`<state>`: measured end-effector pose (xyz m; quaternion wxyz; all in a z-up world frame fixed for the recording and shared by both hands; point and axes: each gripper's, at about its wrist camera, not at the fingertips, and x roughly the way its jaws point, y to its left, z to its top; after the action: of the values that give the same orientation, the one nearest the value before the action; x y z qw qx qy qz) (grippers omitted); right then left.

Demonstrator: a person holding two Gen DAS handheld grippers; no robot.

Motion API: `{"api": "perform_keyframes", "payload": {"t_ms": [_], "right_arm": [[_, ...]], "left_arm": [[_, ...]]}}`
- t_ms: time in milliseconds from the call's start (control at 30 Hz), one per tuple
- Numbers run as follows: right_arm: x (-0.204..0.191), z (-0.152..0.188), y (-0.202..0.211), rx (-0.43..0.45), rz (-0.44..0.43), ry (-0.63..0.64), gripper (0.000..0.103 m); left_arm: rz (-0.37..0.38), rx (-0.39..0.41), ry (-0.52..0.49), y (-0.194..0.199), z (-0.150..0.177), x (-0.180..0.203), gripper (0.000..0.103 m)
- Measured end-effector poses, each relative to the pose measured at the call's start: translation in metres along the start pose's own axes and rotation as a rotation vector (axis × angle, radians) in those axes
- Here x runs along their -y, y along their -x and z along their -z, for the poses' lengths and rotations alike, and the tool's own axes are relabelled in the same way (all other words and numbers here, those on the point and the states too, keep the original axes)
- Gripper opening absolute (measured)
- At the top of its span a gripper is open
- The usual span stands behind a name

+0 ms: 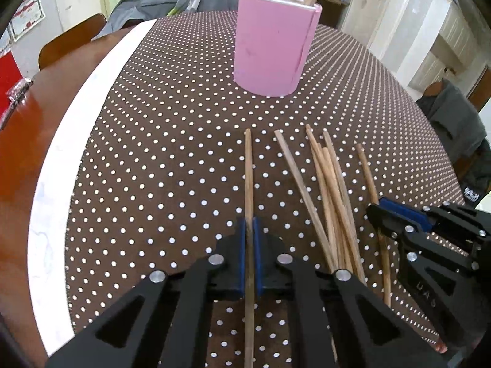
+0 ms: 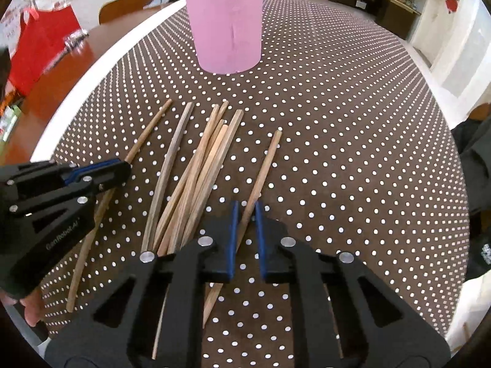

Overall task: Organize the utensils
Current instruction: 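Lift both sticks and lower them into the pink cup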

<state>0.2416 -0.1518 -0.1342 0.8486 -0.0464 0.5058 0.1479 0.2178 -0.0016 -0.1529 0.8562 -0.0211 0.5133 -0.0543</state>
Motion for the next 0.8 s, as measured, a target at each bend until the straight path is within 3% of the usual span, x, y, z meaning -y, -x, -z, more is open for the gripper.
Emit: {"api": "perform_keyframes", "payload": {"t_ms": [233,433,600,800], "right_arm": [[0.030,0.005,0.009,0.071,-0.092,-0.081,0.005],[0.044,0.003,0.039,0.199,-0.145,-0.121,0.005],[0.053,-0.001,0.075,0.342,-0.211,-0.146,0.005],[0.061,-0.013,0.111,0.495,-0.256,-0.159,0.005]], "left_arm": [[0.038,0.086,0.026,0.014,-0.002,-0.001,0.005],[0.118,0.196,0.081,0.042,-0.010,-0.009,0.005],[0.218,0.338,0.065,0.076,-0.016,-0.002,0.005],[0.274,0.507,0.003,0.108,-0.027,0.013,0.005]]}}
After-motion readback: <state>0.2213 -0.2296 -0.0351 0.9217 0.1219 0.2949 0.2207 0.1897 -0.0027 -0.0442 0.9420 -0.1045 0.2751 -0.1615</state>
